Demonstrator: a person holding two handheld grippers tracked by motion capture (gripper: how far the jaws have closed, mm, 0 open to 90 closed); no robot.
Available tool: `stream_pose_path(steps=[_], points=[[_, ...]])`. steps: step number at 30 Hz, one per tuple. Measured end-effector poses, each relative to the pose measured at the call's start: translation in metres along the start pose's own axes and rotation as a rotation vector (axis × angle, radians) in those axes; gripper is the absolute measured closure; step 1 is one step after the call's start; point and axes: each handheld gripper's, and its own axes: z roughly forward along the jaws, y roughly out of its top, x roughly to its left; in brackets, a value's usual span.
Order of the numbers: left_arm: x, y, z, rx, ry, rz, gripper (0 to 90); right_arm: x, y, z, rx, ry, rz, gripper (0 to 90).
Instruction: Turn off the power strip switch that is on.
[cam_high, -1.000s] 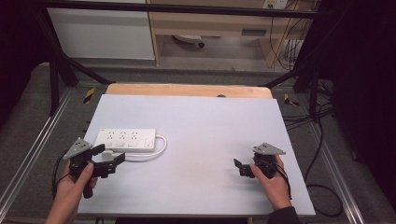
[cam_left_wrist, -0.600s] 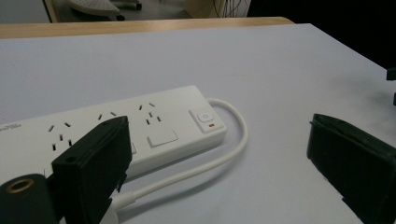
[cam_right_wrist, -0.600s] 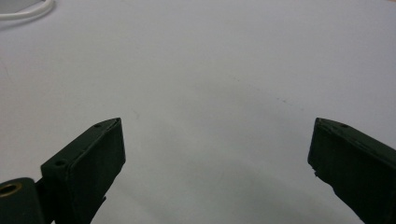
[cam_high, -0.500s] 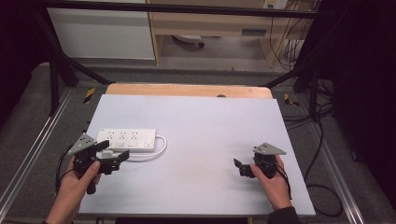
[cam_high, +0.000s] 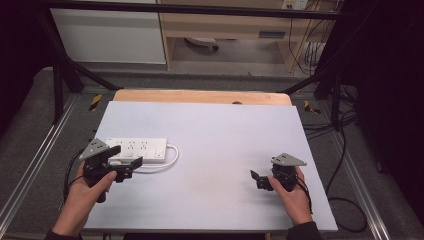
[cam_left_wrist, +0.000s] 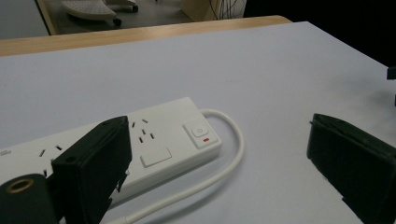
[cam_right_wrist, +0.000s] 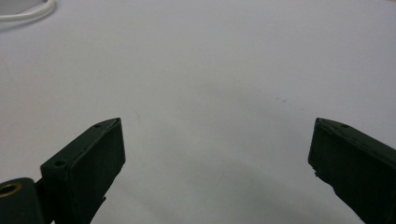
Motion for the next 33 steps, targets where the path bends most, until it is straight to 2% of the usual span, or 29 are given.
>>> stream_pose_path(steps=[10, 21, 33], points=[[0.001, 0.008, 0.009, 0.009, 0.012, 0.019, 6.6, -0.001, 0.0, -0.001, -0.001, -0.003, 0.005, 4.3], [0.003, 0.016, 0.019, 0.016, 0.015, 0.02, 6.8, -0.002, 0.0, -0.001, -0.003, -0.006, 0.008, 4.3], [0.005, 0.016, 0.031, 0.034, 0.023, 0.023, 8.0, -0.003, 0.0, -0.001, -0.006, -0.011, 0.009, 4.4]])
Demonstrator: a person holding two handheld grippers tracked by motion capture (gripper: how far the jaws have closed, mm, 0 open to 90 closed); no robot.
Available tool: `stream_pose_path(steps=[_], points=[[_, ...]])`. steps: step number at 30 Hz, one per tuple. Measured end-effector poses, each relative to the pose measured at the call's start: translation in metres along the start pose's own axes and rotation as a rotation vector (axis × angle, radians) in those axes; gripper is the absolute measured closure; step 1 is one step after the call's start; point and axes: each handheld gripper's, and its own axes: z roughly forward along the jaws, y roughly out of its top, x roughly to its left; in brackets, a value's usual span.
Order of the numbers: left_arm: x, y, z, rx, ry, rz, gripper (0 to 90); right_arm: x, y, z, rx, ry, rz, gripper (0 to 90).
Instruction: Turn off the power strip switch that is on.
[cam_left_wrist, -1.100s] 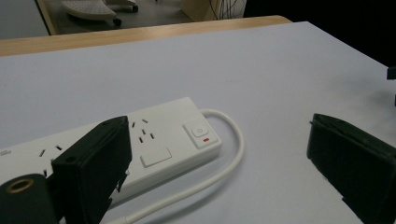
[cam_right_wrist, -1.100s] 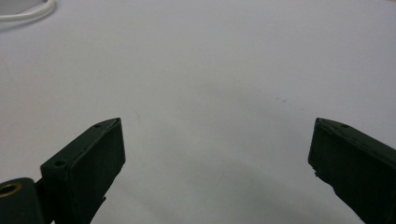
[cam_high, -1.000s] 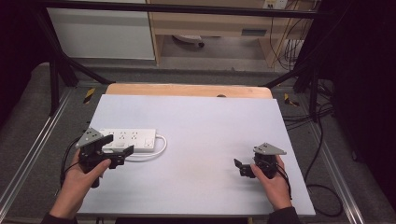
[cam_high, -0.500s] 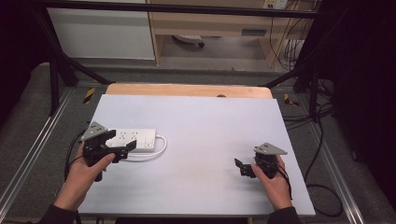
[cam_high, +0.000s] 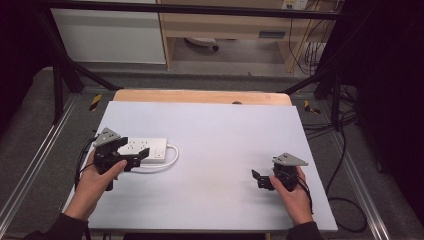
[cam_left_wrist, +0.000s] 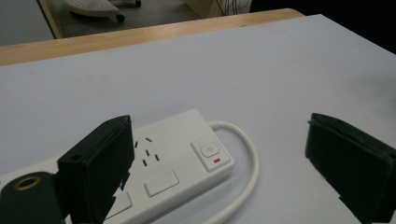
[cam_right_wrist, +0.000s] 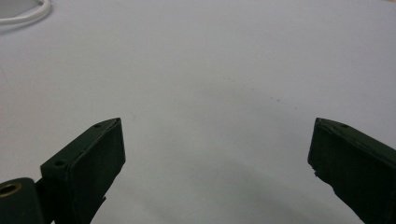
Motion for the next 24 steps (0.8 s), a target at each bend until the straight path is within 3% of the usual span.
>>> stream_pose_path(steps=[24], points=[[-0.004, 0.0, 0.022, 0.045, -0.012, 0.007, 14.6, -0.001, 0.0, -0.001, 0.005, -0.003, 0.0, 4.4]])
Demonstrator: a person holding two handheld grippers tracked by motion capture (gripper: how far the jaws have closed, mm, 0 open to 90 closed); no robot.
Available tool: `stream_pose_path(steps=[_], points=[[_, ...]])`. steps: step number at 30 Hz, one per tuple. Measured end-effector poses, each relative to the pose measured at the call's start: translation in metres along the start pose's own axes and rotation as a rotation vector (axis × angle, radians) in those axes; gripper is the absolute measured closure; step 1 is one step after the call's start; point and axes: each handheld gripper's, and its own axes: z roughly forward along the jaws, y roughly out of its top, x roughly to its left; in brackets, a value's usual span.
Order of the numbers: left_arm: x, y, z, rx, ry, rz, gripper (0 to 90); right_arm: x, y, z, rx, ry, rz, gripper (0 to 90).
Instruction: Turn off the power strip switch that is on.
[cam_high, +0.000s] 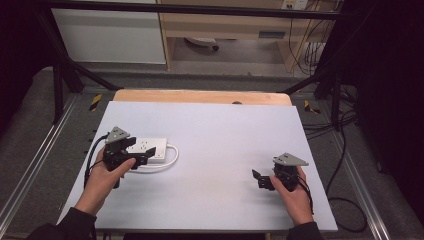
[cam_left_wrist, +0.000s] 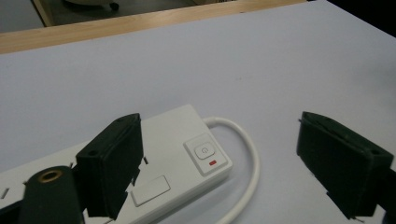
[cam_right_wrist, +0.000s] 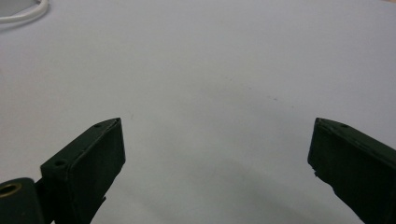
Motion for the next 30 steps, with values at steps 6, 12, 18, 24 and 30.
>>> stream_pose_path(steps=[6, 12, 18, 24, 30], points=[[0.0, 0.0, 0.005, 0.017, -0.01, -0.017, 20.5, -0.001, 0.0, 0.0, 0.002, -0.003, -0.002, 4.4], [0.0, 0.0, 0.008, 0.024, -0.021, -0.025, 34.7, -0.001, 0.0, 0.0, 0.007, -0.005, 0.0, 4.4], [0.0, -0.001, 0.01, 0.03, -0.033, -0.022, 49.3, -0.001, -0.001, 0.0, 0.008, -0.009, -0.004, 4.4], [0.0, -0.005, 0.013, 0.034, -0.041, -0.018, 65.2, -0.001, -0.001, 0.001, 0.014, -0.013, -0.007, 4.5], [0.001, -0.007, 0.013, 0.025, -0.049, -0.02, 76.7, -0.001, -0.001, 0.0, 0.016, -0.015, -0.005, 4.5]])
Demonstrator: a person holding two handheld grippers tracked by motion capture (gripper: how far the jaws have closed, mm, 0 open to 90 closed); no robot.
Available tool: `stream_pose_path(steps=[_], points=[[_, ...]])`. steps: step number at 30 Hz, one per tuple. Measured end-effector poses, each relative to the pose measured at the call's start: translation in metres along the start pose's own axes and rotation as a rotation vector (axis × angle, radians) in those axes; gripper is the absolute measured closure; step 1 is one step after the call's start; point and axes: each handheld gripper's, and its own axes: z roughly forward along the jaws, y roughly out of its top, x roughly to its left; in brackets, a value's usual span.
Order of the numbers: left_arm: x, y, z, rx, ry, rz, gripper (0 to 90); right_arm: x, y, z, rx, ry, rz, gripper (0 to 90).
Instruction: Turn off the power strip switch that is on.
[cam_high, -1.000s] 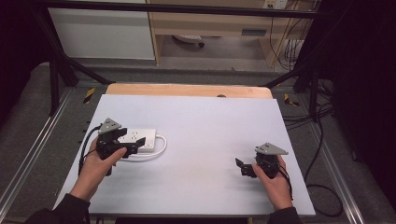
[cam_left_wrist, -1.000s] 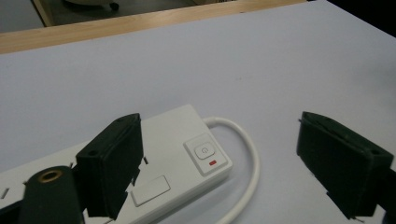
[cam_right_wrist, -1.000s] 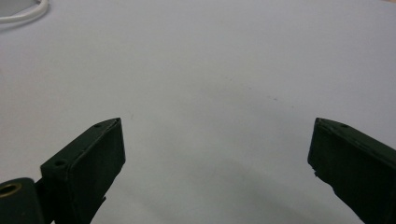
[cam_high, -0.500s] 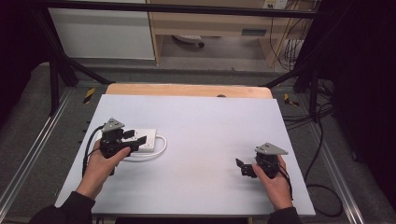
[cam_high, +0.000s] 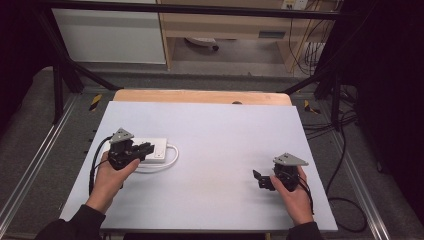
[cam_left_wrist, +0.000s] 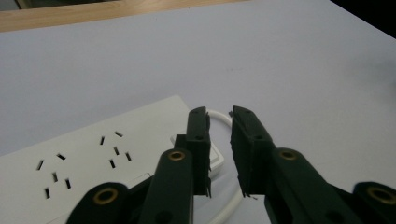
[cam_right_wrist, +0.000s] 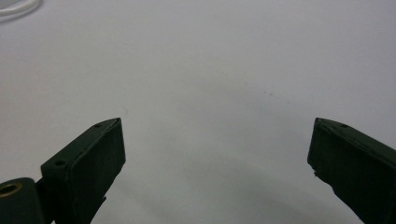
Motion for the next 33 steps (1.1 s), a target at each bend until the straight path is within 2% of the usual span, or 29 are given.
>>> stream_pose_path(steps=[10, 24, 33], points=[[0.007, -0.004, 0.005, 0.007, 0.01, -0.008, 89.6, 0.0, 0.0, 0.0, 0.004, -0.001, 0.003, 4.5], [0.029, -0.01, 0.001, 0.005, 0.041, -0.049, 89.9, 0.0, 0.0, 0.0, 0.004, -0.003, -0.004, 4.5], [0.038, -0.011, -0.003, 0.008, 0.055, -0.058, 90.0, 0.001, 0.0, 0.0, 0.004, -0.001, -0.004, 4.5]])
